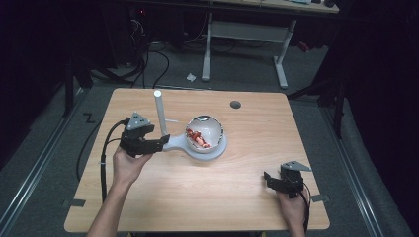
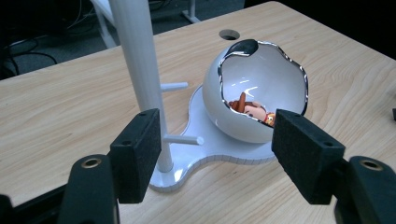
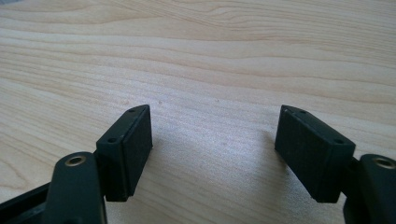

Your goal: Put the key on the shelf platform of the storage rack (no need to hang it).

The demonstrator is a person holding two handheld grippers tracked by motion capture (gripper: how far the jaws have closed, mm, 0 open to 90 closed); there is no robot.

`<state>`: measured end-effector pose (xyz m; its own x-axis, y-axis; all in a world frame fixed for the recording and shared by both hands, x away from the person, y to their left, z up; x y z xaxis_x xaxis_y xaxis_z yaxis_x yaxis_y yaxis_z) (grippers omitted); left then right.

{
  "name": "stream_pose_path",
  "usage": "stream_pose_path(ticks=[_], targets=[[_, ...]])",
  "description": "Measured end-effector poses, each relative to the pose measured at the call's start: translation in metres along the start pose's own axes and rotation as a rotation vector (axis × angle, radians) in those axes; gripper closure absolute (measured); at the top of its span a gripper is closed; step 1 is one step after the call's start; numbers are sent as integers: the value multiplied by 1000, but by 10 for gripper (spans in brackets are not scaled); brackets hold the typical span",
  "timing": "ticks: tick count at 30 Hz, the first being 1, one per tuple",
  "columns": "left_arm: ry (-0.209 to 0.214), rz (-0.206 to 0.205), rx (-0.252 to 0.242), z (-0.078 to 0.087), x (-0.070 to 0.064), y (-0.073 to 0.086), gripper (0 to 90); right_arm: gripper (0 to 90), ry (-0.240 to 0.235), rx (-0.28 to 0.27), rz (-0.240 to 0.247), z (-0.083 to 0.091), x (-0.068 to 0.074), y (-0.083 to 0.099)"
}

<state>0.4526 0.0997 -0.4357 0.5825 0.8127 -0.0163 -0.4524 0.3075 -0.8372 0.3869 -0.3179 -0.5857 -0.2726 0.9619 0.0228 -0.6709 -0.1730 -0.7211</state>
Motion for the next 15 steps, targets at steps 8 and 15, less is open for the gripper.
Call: stream_pose_path(ticks=[8,15], targets=[[-13,16,-8,10,6,5,335,276,0,0,0,0,0,0],[-25,22,-13,19,10,10,336,276,0,0,0,0,0,0]])
Point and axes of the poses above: each handheld gripper's, and its own axes: z roughly backward along the jaws, y roughly out of its underside, x roughly to its left, the point moved 8 cm from there along -z, roughly forward along the jaws, and after that the axes turned 3 degrees about -y, right-handed, at the moved point
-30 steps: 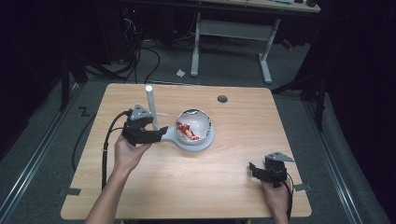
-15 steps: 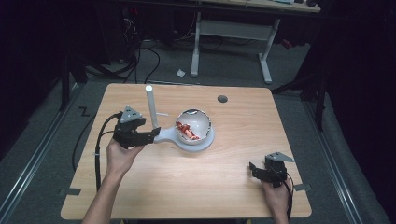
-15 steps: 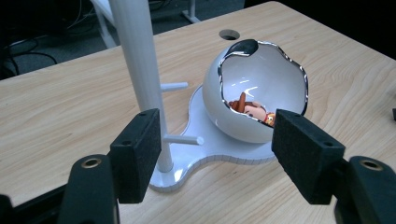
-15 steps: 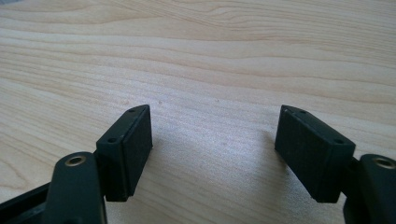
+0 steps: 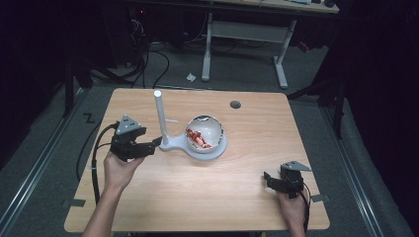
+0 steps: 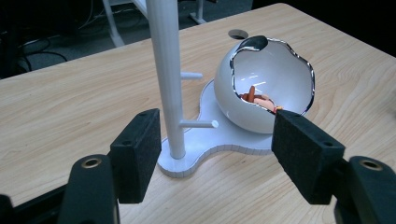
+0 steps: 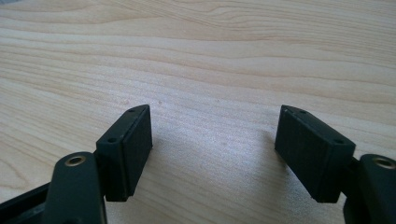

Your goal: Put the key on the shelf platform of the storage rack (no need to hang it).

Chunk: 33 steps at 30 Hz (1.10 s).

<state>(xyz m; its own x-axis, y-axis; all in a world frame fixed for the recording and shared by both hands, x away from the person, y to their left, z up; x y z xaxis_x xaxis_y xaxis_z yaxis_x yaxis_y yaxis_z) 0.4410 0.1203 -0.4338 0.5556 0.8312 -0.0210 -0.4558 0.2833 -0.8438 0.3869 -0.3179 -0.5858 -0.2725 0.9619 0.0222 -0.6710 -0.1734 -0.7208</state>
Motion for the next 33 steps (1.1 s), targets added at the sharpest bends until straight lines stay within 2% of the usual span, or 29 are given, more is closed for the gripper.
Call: stream_pose_path(ticks=[4,21,33], targets=[[-6,3,10,4,3,5,336,276,0,0,0,0,0,0],[-20,54,-9,21,14,19,336,274,0,2,1,0,0,0],[-46,81,-17,31,22,33,341,274,-1,2,2,0,1,0]])
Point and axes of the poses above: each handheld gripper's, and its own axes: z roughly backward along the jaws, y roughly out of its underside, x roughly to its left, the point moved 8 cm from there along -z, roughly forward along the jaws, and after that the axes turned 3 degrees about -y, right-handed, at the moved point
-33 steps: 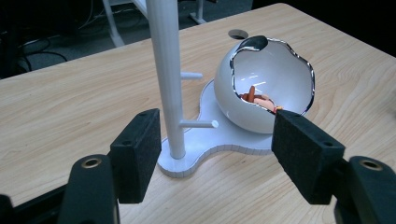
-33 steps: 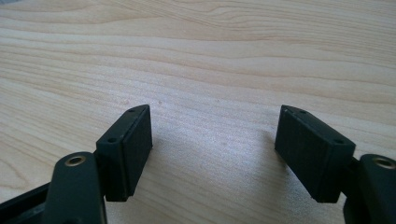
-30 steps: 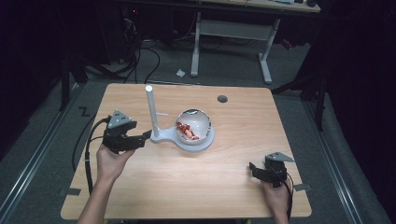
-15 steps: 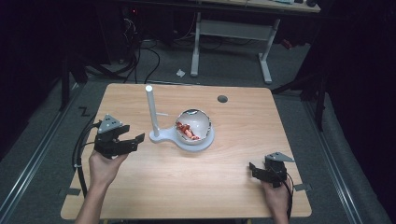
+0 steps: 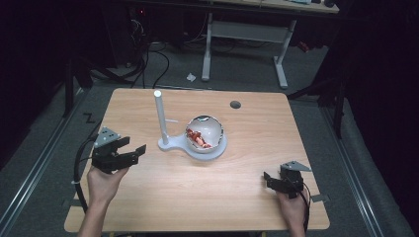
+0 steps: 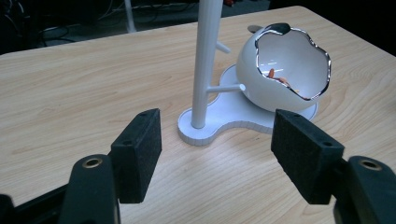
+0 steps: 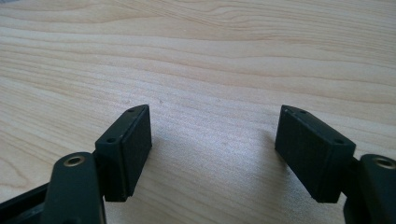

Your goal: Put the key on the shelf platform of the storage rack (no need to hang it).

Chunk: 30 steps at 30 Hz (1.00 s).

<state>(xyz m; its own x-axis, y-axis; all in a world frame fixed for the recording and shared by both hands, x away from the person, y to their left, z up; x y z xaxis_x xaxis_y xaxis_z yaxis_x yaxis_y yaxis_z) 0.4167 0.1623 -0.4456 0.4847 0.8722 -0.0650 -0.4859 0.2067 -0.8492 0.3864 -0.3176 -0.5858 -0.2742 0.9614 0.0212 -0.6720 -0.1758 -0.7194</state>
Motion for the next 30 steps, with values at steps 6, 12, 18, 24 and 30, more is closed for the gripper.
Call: stream_pose_path(ticks=[6,12,18,24,30], targets=[[-7,18,-1,3,4,6,343,273,0,0,0,0,0,0],[-13,31,1,4,7,12,344,273,1,0,1,0,0,0],[-23,38,12,3,11,19,345,273,1,0,2,0,0,0],[-26,51,16,3,13,24,346,273,1,0,2,0,0,0],[-31,57,23,3,14,29,349,273,1,0,2,0,0,0]])
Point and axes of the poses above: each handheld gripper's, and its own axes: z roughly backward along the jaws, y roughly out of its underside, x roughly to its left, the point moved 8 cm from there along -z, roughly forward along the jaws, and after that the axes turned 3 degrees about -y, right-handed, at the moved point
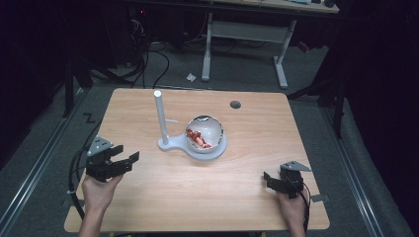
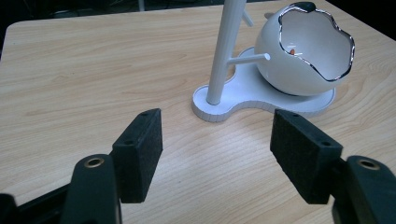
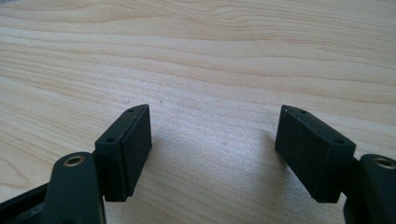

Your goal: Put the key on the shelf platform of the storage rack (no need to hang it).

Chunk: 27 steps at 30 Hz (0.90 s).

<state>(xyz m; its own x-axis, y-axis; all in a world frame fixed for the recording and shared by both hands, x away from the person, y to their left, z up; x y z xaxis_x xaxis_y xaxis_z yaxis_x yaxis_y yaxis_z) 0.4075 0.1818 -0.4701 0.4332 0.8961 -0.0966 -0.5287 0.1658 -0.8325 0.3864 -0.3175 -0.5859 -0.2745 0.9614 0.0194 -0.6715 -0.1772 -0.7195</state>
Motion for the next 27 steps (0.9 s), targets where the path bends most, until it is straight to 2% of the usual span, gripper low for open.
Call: stream_pose_path(ticks=[27], targets=[[-17,28,69,-16,6,35,352,273,1,0,-2,0,0,0]])
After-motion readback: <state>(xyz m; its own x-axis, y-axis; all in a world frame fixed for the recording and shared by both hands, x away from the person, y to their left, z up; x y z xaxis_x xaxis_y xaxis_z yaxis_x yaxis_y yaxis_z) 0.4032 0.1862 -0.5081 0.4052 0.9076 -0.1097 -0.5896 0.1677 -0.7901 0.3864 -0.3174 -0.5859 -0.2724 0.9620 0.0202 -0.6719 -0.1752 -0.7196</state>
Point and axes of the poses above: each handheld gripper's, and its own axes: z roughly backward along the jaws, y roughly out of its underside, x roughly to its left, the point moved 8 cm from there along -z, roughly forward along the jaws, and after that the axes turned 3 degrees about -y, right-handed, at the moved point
